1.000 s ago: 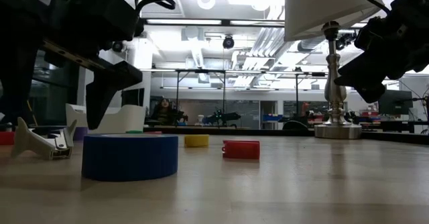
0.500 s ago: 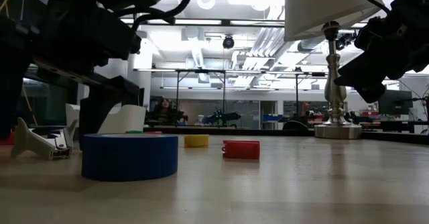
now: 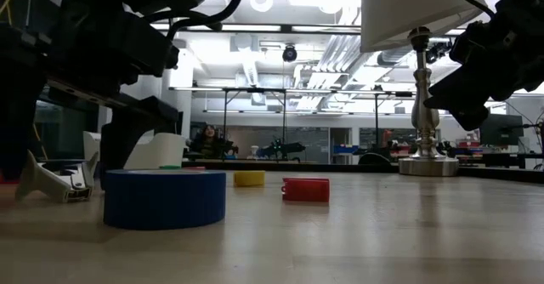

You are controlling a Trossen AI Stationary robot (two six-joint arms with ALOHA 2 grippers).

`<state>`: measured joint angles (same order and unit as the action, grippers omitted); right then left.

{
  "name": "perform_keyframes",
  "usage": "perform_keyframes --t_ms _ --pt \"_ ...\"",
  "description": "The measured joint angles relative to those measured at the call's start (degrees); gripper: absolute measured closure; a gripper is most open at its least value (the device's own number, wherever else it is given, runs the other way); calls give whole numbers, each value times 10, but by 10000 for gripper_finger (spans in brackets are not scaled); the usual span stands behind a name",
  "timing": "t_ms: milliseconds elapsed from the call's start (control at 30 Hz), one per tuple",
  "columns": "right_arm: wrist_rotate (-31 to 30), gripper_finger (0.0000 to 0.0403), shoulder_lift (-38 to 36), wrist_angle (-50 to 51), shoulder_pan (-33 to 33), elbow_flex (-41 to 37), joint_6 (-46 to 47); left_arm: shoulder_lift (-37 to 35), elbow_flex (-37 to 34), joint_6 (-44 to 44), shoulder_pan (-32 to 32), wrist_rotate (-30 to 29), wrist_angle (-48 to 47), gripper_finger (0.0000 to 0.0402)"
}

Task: Pick and place Stapler, Stapler remover, tape
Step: Put the gray staple remover into the black bin

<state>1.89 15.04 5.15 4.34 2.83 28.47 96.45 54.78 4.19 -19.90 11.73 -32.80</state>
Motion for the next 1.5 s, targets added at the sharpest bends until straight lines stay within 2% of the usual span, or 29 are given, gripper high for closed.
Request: perform_keyframes --t_ms 400,733,1133,1500 --pt "-5 285 0 1 0 0 -2 0 0 0 0 -13 14 216" --pt "-9 285 0 2 0 0 0 0 0 0 0 -26 50 289" --pt "-9 285 0 2 0 0 0 0 0 -18 0 -14 42 297" --pt "-9 285 0 2 0 0 0 -11 0 -57 0 78 -11 297"
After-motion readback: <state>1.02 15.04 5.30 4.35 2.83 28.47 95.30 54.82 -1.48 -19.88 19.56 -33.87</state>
